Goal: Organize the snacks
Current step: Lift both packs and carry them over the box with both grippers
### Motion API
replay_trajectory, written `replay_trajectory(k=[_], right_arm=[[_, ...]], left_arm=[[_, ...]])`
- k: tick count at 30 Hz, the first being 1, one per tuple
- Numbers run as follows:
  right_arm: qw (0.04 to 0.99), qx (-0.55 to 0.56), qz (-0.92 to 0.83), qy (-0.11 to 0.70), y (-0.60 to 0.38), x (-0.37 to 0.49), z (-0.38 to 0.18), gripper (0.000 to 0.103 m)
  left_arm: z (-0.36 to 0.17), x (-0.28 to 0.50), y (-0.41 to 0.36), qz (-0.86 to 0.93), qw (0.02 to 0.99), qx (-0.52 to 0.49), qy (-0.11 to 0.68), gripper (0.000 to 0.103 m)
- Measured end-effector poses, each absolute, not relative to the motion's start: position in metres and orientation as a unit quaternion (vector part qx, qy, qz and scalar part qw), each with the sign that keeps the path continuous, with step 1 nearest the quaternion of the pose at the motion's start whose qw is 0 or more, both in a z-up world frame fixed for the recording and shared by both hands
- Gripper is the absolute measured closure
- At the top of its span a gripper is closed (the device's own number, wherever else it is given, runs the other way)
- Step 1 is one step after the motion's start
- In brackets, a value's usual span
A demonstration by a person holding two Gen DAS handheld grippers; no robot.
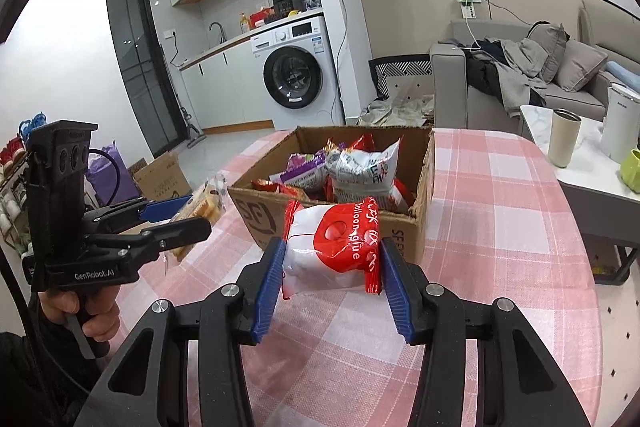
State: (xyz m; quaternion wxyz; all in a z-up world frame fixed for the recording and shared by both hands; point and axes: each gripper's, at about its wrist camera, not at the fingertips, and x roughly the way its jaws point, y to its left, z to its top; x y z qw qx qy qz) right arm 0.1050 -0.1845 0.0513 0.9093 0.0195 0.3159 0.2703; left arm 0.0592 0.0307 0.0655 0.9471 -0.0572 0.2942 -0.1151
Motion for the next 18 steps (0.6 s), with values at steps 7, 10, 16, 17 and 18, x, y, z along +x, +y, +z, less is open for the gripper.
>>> replay_trajectory(k=[7, 10, 16, 17, 18], right_arm=[[0.924, 0.035, 0.250, 0.287, -0.185, 0.116, 0.071, 0.055], [0.927, 0.035, 0.241, 0.285, -0.180, 0.125, 0.077, 0.055], [0.927, 0.036, 0.234, 0.291, -0.170, 0.142, 0.078, 0.055], [0.926, 0.036, 0.234, 0.293, -0.168, 0.145, 0.077, 0.055], [0.926, 0.038, 0.234, 0.295, -0.166, 0.148, 0.076, 0.055]], left_arm=[[0.081, 0.083, 0.027, -0.089, 0.955, -0.043, 0.279, 0.046], [0.088, 0.097, 0.025, -0.081, 0.958, -0.046, 0.273, 0.046], [0.093, 0.129, 0.023, -0.066, 0.959, -0.044, 0.272, 0.046], [0.092, 0.134, 0.024, -0.064, 0.959, -0.044, 0.272, 0.046], [0.092, 0.139, 0.025, -0.060, 0.960, -0.046, 0.271, 0.046]])
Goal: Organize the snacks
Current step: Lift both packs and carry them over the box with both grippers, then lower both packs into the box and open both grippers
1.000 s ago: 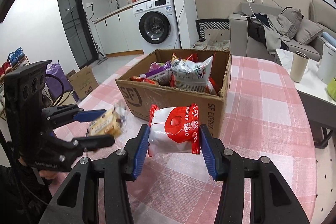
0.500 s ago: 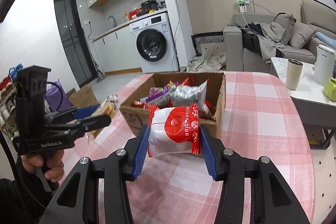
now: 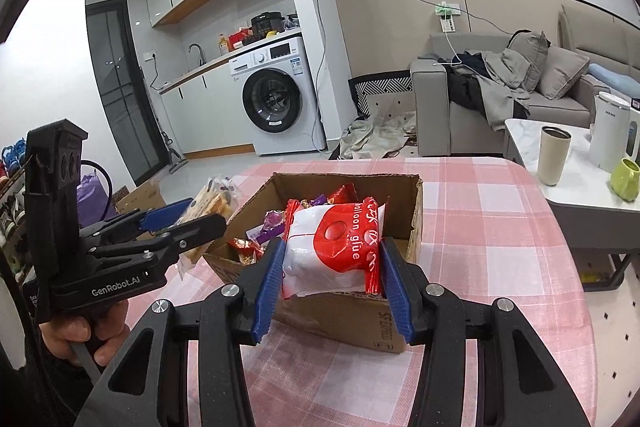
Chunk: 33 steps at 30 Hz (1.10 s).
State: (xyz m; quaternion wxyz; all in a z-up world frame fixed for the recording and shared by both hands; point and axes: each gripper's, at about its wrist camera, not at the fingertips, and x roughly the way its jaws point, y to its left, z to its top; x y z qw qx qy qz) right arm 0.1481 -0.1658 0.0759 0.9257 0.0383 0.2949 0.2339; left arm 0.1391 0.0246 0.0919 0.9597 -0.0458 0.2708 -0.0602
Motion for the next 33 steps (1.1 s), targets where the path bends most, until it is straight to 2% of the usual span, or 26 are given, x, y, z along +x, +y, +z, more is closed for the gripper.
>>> replay_trajectory(k=[15, 33], right_arm=[[0.920, 0.051, 0.222, 0.320, -0.151, 0.187, 0.049, 0.055], [0.921, 0.018, 0.214, 0.326, -0.143, 0.200, 0.031, 0.055]], left_arm=[[0.063, 0.200, 0.025, -0.057, 0.950, -0.057, 0.300, 0.046], [0.040, 0.220, -0.005, -0.051, 0.951, -0.011, 0.306, 0.046]])
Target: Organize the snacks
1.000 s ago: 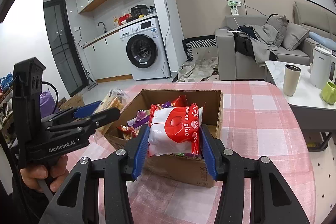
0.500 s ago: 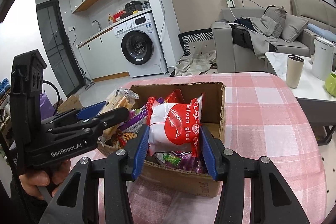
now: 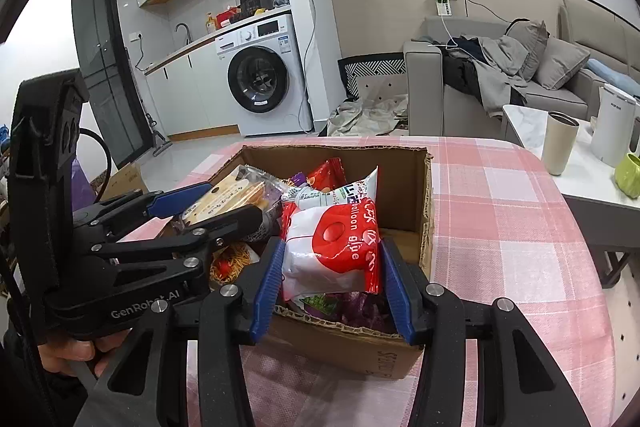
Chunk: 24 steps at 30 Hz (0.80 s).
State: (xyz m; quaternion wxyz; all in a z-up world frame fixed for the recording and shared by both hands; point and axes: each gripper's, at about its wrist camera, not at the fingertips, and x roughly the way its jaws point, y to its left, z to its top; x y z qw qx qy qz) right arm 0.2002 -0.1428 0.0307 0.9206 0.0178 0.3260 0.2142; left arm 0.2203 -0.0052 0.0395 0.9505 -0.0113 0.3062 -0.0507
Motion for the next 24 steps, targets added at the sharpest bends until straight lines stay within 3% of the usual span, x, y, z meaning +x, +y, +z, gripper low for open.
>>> replay_trajectory(k=[3, 4, 6, 8, 11, 14, 17, 24], right_arm=[[0.920, 0.034, 0.216, 0.326, -0.147, 0.200, 0.033, 0.053], [0.920, 0.035, 0.217, 0.325, -0.148, 0.199, 0.034, 0.048], [0.922, 0.033, 0.217, 0.317, -0.150, 0.195, 0.038, 0.044], [0.924, 0.037, 0.217, 0.313, -0.155, 0.192, 0.042, 0.028], [0.929, 0.052, 0.207, 0.301, -0.167, 0.185, 0.048, 0.005], [0.930, 0.069, 0.207, 0.297, -0.178, 0.177, 0.053, 0.000], [0.931, 0.065, 0.206, 0.295, -0.184, 0.170, 0.055, 0.000], [0.938, 0.047, 0.220, 0.265, -0.186, 0.141, 0.053, 0.000]], left_arm=[[0.039, 0.221, -0.007, -0.048, 0.950, -0.009, 0.308, 0.046], [0.040, 0.220, -0.007, -0.046, 0.950, -0.008, 0.309, 0.045], [0.041, 0.218, -0.005, -0.047, 0.949, -0.009, 0.313, 0.036], [0.043, 0.213, -0.003, -0.050, 0.948, -0.015, 0.313, 0.023], [0.048, 0.196, 0.002, -0.068, 0.951, -0.030, 0.301, 0.017], [0.054, 0.179, 0.006, -0.070, 0.954, -0.039, 0.290, 0.013], [0.057, 0.159, 0.014, -0.070, 0.957, -0.055, 0.276, 0.001], [0.054, 0.121, 0.026, -0.060, 0.963, -0.055, 0.256, 0.001]])
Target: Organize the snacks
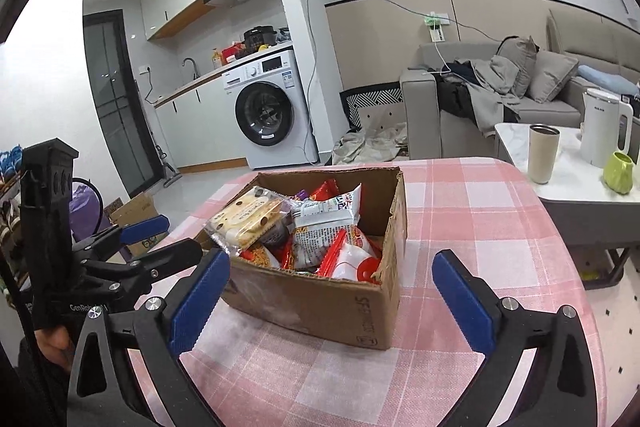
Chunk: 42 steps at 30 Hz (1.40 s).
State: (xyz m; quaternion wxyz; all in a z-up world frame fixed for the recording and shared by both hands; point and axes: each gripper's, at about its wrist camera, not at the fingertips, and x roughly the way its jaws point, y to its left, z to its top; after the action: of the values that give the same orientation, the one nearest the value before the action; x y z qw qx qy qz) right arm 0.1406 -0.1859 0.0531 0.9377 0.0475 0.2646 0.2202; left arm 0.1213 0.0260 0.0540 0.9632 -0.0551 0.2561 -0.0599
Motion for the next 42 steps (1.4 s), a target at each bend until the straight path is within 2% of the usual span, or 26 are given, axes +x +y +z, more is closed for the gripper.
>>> replay_trajectory(k=[8, 17, 42], right_arm=[[0.944, 0.029, 0.245, 0.217, -0.178, 0.115, 0.045, 0.000], [0.946, 0.003, 0.247, 0.210, -0.169, 0.107, 0.030, 0.000], [0.960, 0.006, 0.213, 0.183, -0.179, 0.111, 0.015, 0.000]], left_arm=[[0.037, 0.090, 0.036, -0.045, 0.969, -0.059, 0.236, 0.001], [0.015, 0.080, 0.034, -0.031, 0.971, -0.042, 0.232, 0.001], [0.012, 0.086, 0.033, -0.021, 0.978, -0.041, 0.205, 0.001]])
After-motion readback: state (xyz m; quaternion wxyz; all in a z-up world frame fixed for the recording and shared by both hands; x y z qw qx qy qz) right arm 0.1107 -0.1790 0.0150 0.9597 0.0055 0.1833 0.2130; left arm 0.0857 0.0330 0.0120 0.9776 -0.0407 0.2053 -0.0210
